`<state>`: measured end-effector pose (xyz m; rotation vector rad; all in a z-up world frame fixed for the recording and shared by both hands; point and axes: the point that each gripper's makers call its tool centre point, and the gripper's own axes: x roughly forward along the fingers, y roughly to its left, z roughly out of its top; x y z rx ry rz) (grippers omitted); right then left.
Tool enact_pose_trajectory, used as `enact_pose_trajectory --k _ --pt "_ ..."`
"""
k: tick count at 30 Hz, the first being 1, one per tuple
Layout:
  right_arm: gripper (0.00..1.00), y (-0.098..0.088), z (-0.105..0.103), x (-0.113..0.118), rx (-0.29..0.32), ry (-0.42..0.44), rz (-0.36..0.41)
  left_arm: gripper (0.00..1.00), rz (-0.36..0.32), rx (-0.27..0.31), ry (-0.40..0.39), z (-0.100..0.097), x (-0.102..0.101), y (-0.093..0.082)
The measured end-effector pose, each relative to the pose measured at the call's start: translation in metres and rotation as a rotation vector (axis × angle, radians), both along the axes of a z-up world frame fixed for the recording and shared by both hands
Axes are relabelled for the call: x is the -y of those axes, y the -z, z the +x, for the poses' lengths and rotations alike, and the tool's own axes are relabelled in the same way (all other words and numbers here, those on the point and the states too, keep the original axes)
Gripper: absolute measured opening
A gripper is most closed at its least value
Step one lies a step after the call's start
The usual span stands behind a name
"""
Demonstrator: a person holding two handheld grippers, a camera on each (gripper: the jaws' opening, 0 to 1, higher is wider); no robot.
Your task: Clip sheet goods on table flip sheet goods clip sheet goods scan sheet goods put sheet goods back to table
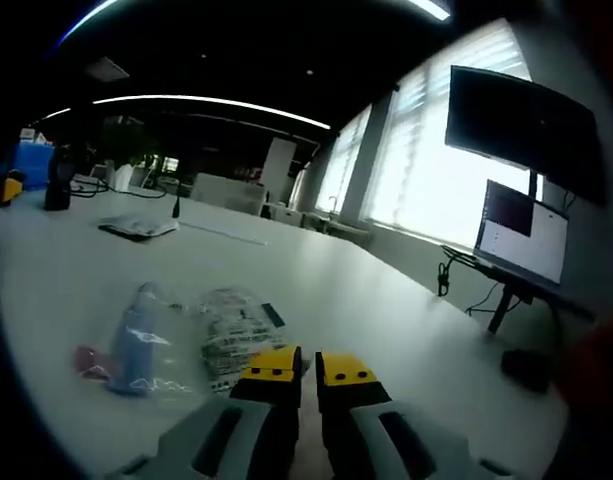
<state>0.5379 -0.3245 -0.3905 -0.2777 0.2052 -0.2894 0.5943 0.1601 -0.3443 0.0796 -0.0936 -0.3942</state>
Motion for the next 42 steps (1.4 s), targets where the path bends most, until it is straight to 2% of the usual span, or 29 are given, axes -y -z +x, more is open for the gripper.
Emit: enact_pose_trajectory --k 7,10,11,13,15,22,25,28,30,32,36,37,42 --pt "0.14 -0.017 -0.003 0.005 0.051 -0.012 -0.016 0.34 0.0 0.0 0.001 0.0 0.0 0.0" --pt "0.22 -0.025 0.003 -0.005 0.062 -0.088 0.005 0.34 0.0 0.0 0.001 0.0 0.0 0.0" --pt "0.24 -0.028 0.004 -0.005 0.062 -0.09 0.005 0.34 0.0 0.001 0.002 0.0 0.0 0.0" --pt "0.23 -0.032 0.008 -0.007 0.047 -0.114 -0.035 0.34 -0.001 0.001 0.002 0.0 0.0 0.0" --pt "0.23 -0.037 0.011 -0.008 0.045 -0.134 -0.036 0.34 -0.002 0.002 0.001 0.0 0.0 0.0" --pt "0.31 -0.049 0.027 -0.041 0.023 -0.335 -0.029 0.34 -0.005 0.003 0.0 0.0 -0.001 0.0" --pt "0.32 -0.049 0.035 -0.052 -0.001 -0.413 0.008 0.34 -0.009 0.004 -0.002 0.0 -0.002 -0.001" --pt "0.39 -0.046 0.039 -0.062 -0.018 -0.49 0.065 0.34 -0.009 0.004 -0.002 0.0 -0.002 -0.001" --pt "0.43 -0.045 0.042 -0.067 -0.031 -0.538 0.07 0.34 -0.008 0.003 -0.001 0.001 -0.002 -0.001" --pt "0.44 -0.039 0.041 -0.074 -0.068 -0.604 0.047 0.34 -0.008 0.003 -0.001 0.001 -0.002 -0.001" --pt "0.51 -0.031 0.042 -0.079 -0.111 -0.653 0.041 0.34 -0.012 0.005 -0.002 0.001 -0.002 -0.001" --pt "0.52 -0.028 0.041 -0.083 -0.125 -0.683 0.061 0.34 -0.012 0.005 -0.002 0.001 -0.002 -0.001" --pt "0.59 -0.022 0.038 -0.094 -0.147 -0.743 0.078 0.34 -0.008 0.005 0.0 0.0 -0.001 -0.001"
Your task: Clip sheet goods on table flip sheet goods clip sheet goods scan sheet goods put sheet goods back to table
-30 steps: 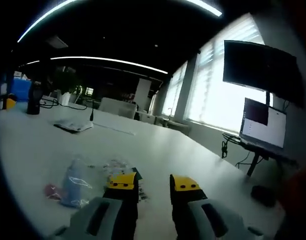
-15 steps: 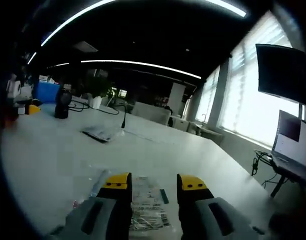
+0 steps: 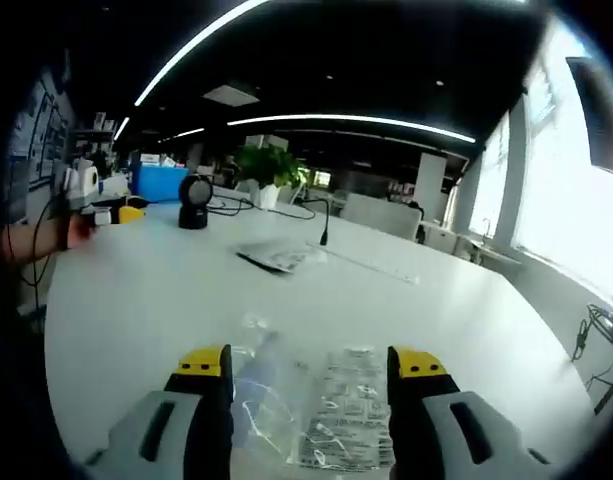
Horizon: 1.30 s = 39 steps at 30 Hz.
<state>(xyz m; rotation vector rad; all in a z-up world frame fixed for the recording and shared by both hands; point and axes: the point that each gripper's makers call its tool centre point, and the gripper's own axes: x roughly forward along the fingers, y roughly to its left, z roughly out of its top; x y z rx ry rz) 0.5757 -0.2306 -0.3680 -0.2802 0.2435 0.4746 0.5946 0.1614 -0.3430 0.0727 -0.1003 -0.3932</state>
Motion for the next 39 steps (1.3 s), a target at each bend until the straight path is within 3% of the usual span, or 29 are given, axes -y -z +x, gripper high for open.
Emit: enact_pose_trajectory --k 9,26,39 --pt "0.64 0.023 0.004 -0.002 -0.115 -0.078 0.006 0.34 0.003 0.001 0.004 0.0 0.001 0.0" --pt "0.62 0.054 0.006 -0.006 -0.221 -0.092 0.048 0.34 0.01 -0.004 0.007 0.0 0.002 0.002" --pt "0.64 0.054 0.01 -0.006 -0.212 -0.015 0.08 0.34 0.012 -0.006 0.008 0.0 0.003 0.002"
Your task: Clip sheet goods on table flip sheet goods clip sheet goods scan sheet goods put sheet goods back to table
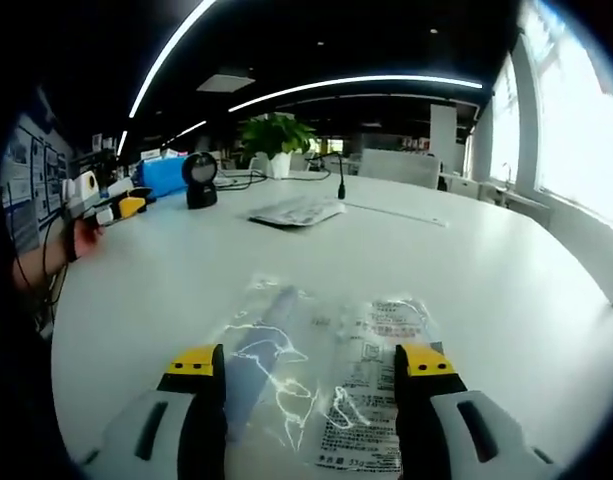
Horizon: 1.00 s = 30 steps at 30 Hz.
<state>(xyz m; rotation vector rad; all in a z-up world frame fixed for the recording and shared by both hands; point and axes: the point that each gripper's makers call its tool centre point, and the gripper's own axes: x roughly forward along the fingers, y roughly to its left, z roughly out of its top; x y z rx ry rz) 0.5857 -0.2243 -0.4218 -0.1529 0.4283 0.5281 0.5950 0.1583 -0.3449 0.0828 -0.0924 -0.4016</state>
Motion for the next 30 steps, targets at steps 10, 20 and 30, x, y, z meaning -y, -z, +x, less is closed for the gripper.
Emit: enact_pose_trajectory --k 10,20,30 --pt "0.63 0.0 -0.004 0.002 -0.025 0.092 -0.019 0.34 -0.005 0.003 0.002 0.0 0.0 -0.001" --pt "0.63 0.001 -0.012 0.002 -0.01 0.246 -0.017 0.34 -0.008 0.005 0.001 -0.001 -0.001 -0.002" --pt "0.63 0.001 -0.013 0.001 0.011 0.319 -0.007 0.34 -0.01 0.005 0.002 -0.001 0.0 -0.002"
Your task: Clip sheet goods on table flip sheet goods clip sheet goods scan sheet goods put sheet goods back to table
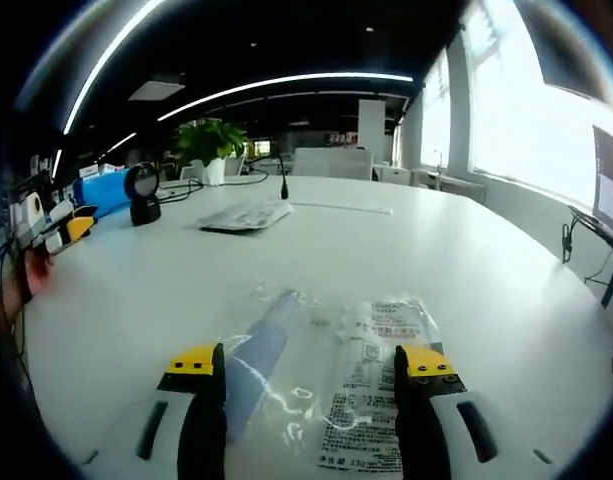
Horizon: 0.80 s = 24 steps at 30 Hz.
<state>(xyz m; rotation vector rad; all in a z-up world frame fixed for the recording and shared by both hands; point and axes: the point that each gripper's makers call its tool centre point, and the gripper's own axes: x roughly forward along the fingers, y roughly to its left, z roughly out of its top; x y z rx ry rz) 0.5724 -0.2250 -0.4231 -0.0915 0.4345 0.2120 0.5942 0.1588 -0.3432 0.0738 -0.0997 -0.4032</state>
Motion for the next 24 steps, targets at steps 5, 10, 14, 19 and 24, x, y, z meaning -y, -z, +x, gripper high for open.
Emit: enact_pose_trajectory --k 5,10,14,19,24 --pt "0.63 0.0 0.0 0.0 0.005 -0.002 0.001 0.34 0.0 0.001 -0.001 0.0 0.0 0.0" --pt "0.63 0.0 -0.001 0.0 0.025 -0.003 0.007 0.34 -0.001 0.002 -0.002 0.0 0.0 0.0" --pt "0.63 -0.001 -0.001 0.0 0.038 -0.003 0.009 0.34 0.001 0.001 -0.003 0.0 -0.001 0.0" --pt "0.65 -0.006 -0.001 0.001 0.073 -0.014 -0.003 0.34 0.004 -0.001 -0.003 0.0 0.0 0.0" --pt "0.62 -0.022 0.0 0.009 0.127 0.015 0.029 0.34 0.006 -0.003 -0.004 0.0 0.0 0.001"
